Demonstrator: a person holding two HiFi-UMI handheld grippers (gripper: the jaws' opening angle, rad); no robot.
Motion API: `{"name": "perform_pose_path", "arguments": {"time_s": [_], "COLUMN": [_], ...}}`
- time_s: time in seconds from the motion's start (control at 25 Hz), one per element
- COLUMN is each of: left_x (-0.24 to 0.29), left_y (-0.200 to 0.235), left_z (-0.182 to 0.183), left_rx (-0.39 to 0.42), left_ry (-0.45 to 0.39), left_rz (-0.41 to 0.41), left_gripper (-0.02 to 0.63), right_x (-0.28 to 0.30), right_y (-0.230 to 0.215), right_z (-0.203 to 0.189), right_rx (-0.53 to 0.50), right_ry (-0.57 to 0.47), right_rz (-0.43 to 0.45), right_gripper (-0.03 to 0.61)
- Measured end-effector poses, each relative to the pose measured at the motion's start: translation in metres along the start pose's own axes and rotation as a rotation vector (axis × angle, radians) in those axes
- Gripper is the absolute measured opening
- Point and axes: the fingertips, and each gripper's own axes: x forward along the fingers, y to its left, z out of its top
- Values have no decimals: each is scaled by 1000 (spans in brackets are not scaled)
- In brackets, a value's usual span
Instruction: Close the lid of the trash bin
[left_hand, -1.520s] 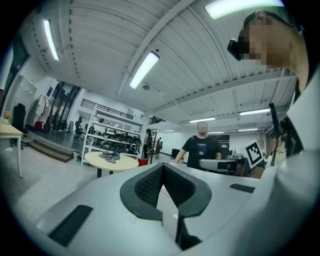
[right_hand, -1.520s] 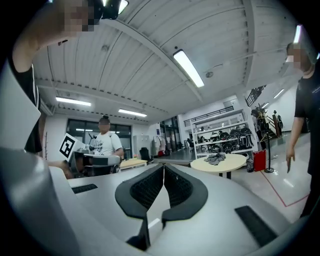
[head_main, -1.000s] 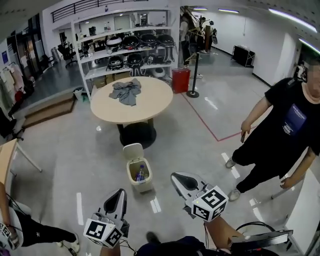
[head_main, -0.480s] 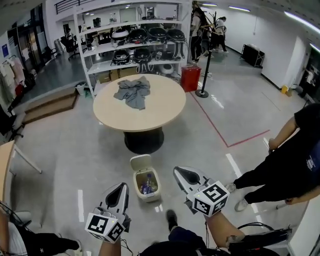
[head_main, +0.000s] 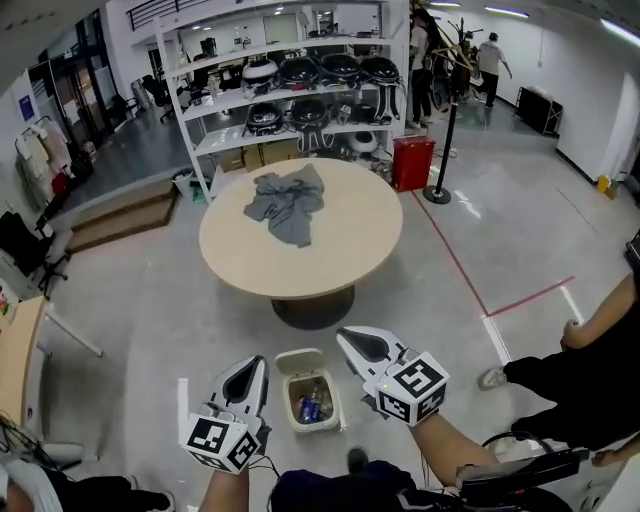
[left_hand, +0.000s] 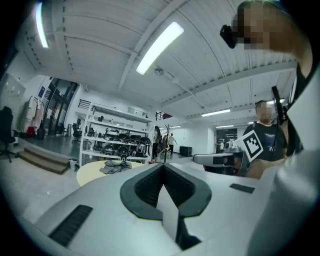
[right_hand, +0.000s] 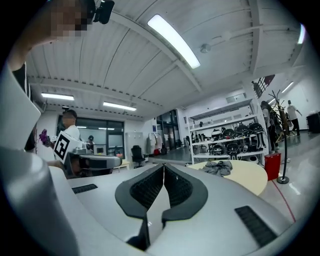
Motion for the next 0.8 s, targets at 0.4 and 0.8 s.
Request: {"name": "perform_pose_path", "arguments": {"time_s": [0.4,0.8], "left_x": [82,145], "left_y": [82,166], "left_z": [-7,-72], "left_rx": [4,-57], "left_ry": [59,167], "left_rz": [-45,-112], "left_gripper": [-3,-3], "right_x": [99,183], "right_y": [-59,-88], "right_z": [-14,-81], "right_rx": [43,72], "right_ry": [47,175], "right_rz": [-67,-101], "right_gripper": [11,11]}}
